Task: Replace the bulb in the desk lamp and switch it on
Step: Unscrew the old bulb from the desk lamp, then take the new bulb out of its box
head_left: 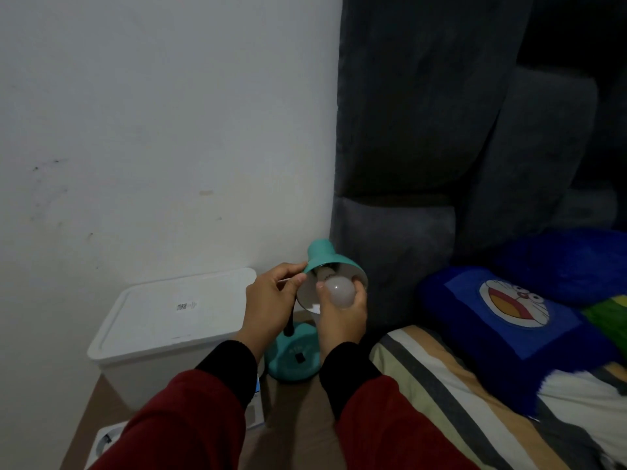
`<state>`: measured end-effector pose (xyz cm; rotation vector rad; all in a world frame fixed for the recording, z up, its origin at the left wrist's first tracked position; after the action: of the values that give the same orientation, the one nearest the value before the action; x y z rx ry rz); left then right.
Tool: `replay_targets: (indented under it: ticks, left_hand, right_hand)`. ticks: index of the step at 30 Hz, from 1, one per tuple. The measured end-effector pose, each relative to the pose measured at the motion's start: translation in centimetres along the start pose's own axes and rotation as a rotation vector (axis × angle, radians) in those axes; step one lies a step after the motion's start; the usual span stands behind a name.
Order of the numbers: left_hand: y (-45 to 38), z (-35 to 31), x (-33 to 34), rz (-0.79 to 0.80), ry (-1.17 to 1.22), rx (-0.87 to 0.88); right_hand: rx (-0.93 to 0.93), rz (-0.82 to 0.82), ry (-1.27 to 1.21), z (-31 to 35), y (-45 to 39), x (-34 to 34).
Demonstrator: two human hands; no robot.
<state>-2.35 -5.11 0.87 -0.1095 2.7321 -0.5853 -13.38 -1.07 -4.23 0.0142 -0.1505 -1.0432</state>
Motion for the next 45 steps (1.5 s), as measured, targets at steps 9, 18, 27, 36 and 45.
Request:
replay_targets:
  ticks: [9,18,27,36,45]
  left_hand:
    - [0.2,-0.2,-0.2,-0.002,-0.037,0.019]
    - [1.0,-0.2,-1.3,0.021,-0.105,-0.060]
    - [4.5,-0.5,-4.8,0.169,-0.498,-0.003]
    - [9.2,4.7,-7.0,0.289,-0.675,-0.030]
    - [11.4,10.7,-7.7,0.164,-0.624,0.055]
  right_hand:
    - [-0.075,0.102,0.059,0.5,-0.3,-0.7]
    - [-0.137,0.234,0.225,2.2,-0.7,-2.9]
    - [-0.194,0.389,0.477,4.2,1.7,-6.3]
    - [-0.235,0.575,0.636,0.9,4.9,-7.9]
    - [-0.093,0.748,0.702,-8.0,5.5,-7.7]
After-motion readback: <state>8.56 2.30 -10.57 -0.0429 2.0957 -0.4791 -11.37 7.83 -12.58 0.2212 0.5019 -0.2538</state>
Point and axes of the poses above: each hand's wrist, its own y-axis away from the middle knuckle, its own x-axis out of the palm, z = x × y, the point moved 4 cm from there along -y, towards the middle knuckle, and after that the axes turned 9 degrees about -z, right-handed, at the moved point
